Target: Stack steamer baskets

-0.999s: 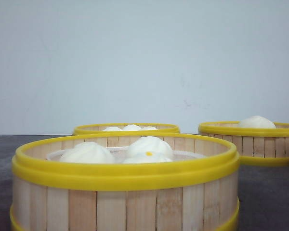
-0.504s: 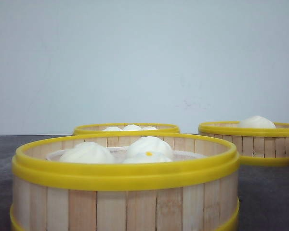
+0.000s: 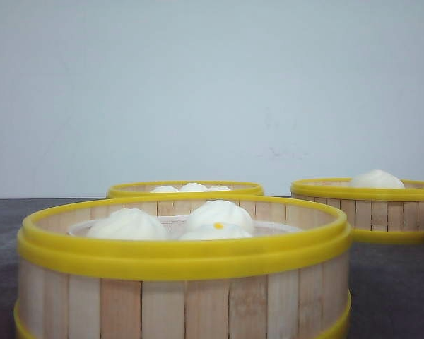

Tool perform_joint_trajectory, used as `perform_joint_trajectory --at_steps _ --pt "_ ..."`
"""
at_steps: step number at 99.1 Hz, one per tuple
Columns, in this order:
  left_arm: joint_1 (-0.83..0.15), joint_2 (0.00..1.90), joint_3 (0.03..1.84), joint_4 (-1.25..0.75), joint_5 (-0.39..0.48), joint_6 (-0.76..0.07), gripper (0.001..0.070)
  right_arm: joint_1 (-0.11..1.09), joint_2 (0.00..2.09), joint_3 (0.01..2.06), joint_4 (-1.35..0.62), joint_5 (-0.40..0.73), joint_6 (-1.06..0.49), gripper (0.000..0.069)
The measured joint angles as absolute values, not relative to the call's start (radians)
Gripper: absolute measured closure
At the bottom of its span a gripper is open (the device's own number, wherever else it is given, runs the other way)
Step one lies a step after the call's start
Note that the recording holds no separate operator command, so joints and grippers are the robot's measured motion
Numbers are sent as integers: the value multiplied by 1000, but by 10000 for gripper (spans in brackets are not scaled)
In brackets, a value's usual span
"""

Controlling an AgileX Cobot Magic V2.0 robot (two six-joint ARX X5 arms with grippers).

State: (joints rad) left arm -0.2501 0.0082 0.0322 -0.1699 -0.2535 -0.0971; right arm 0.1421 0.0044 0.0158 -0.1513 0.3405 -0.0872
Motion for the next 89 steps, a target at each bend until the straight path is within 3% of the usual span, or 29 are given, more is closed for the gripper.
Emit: perform_joint_trajectory --at_steps 20,34,48,65,71,82,89 --pt "-250 8 32 -170 -236 -129 684 142 4 15 -99 337 -83 684" --pt "-250 8 32 -161 -235 -268 684 142 4 15 -19 309 -17 684" --pt "-250 8 33 -153 -142 -411 684 142 4 15 67 250 104 684" --pt "-252 8 33 -181 -104 -551 680 142 4 15 173 163 217 684" --pt "-251 8 33 -178 -74 -638 615 142 4 15 176 156 252 684" --pt "-251 23 35 -61 30 -734 323 142 4 15 133 120 300 684" --pt "-253 56 93 -112 35 -756 303 142 4 15 104 77 314 684"
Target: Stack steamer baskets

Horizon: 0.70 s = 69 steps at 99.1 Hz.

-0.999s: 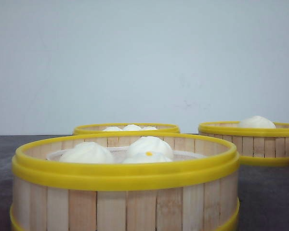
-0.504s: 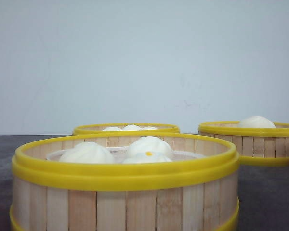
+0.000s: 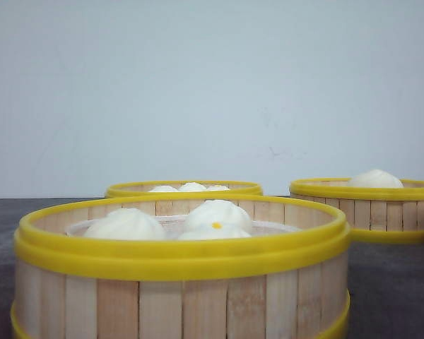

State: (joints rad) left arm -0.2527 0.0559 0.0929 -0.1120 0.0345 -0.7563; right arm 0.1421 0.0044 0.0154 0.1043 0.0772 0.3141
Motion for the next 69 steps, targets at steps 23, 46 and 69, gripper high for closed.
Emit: perform_joint_trajectory --at_steps 23,46,69 --pt "-247 478 444 -311 68 -628 85 142 4 15 48 25 323 684" --pt "-246 899 759 -334 71 -569 160 142 4 15 8 8 324 684" --pt "-236 1293 1032 -521 313 -615 187 142 4 15 8 -46 330 684"
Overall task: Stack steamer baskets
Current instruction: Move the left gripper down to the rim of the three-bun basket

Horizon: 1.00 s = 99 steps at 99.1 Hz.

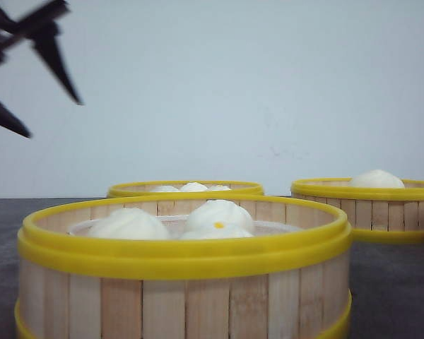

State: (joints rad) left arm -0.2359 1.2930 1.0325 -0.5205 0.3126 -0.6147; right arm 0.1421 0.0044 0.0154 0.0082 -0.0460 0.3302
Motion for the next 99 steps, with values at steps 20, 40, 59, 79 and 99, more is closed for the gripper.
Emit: perform_joint_trajectory --at_steps 20,40,59,79,99 --pt "-238 1608 1380 -749 378 -562 127 142 4 15 8 -51 331 684" --pt "-239 1793 1570 -923 331 -496 183 142 4 15 8 -52 331 684" --pt "-250 1905 1579 -957 287 -451 202 142 4 15 8 -52 331 684" --pt "-265 1973 1579 -952 286 -410 214 142 4 15 8 -52 331 684" --pt "-266 1998 1579 -941 289 -387 459 142 4 15 8 -52 331 684"
